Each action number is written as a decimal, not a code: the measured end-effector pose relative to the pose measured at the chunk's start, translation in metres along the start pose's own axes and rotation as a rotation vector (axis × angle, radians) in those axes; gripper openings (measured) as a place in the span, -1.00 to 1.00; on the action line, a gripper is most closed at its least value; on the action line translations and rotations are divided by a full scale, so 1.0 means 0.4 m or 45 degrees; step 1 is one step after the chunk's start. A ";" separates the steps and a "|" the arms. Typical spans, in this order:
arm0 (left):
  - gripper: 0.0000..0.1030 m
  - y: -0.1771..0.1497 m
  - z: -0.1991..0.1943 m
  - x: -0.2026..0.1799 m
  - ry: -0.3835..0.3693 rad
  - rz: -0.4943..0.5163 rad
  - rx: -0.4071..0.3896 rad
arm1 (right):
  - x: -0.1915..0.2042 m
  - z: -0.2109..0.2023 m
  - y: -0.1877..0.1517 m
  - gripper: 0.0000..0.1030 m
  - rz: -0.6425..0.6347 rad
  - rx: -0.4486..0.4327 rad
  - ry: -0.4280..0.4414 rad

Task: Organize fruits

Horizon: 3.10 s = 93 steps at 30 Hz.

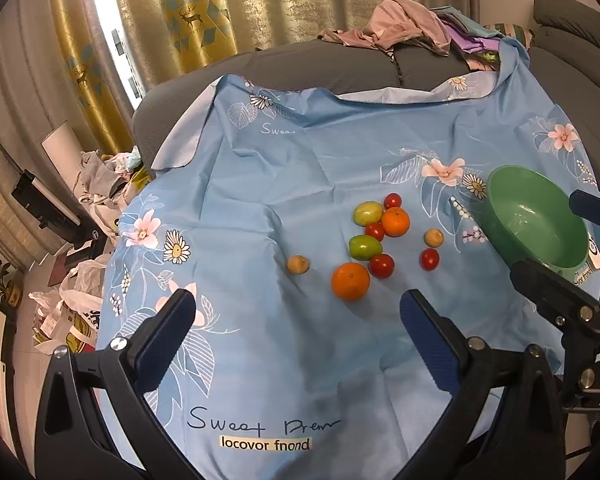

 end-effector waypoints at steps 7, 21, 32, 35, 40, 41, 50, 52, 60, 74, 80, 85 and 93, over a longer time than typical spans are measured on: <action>0.99 -0.005 0.006 0.000 -0.006 -0.002 0.012 | -0.004 -0.002 -0.007 0.99 -0.004 0.005 0.002; 0.99 -0.014 0.040 0.022 -0.019 -0.022 0.051 | -0.007 0.020 -0.011 0.99 -0.006 0.066 0.005; 0.99 -0.011 0.047 0.026 -0.027 -0.025 0.056 | -0.006 0.022 -0.015 0.99 -0.006 0.070 0.005; 0.99 -0.013 0.059 0.032 -0.028 -0.031 0.067 | -0.004 0.029 -0.010 0.99 -0.007 0.077 0.006; 0.99 -0.023 0.076 0.038 -0.045 -0.045 0.091 | -0.003 0.039 -0.011 0.99 -0.006 0.086 0.008; 0.99 -0.027 0.082 0.040 -0.051 -0.051 0.100 | -0.003 0.043 -0.013 0.99 -0.004 0.088 0.010; 0.99 -0.135 0.174 0.059 -0.263 -0.167 0.274 | -0.019 0.101 -0.108 0.99 0.125 0.168 0.287; 0.99 -0.157 0.197 0.064 -0.281 -0.200 0.307 | -0.018 0.119 -0.130 0.99 0.161 0.189 0.335; 0.98 -0.153 0.240 0.051 -0.326 -0.213 0.286 | -0.020 0.165 -0.160 0.89 0.290 0.214 0.543; 0.38 -0.073 0.397 -0.034 -0.303 -0.061 0.270 | -0.063 0.357 -0.069 0.32 0.138 0.316 0.230; 0.12 -0.059 0.414 -0.059 -0.355 -0.015 0.256 | -0.079 0.452 -0.048 0.19 0.074 0.399 0.121; -0.09 -0.062 0.437 -0.076 -0.386 -0.004 0.287 | -0.088 0.501 -0.046 0.15 0.059 0.436 0.099; -0.12 -0.054 0.448 -0.077 -0.430 -0.022 0.292 | -0.100 0.539 -0.035 -0.02 0.110 0.459 0.178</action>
Point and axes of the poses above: each gripper's, at about its wrist camera, not at the fingertips, and z roughly the way its jaws point, x to its left, y to its top, the point moved 4 cm from there along z, roughly the way its jaws point, and after that the axes turned 5 degrees about -z, right-handed, at the moved point
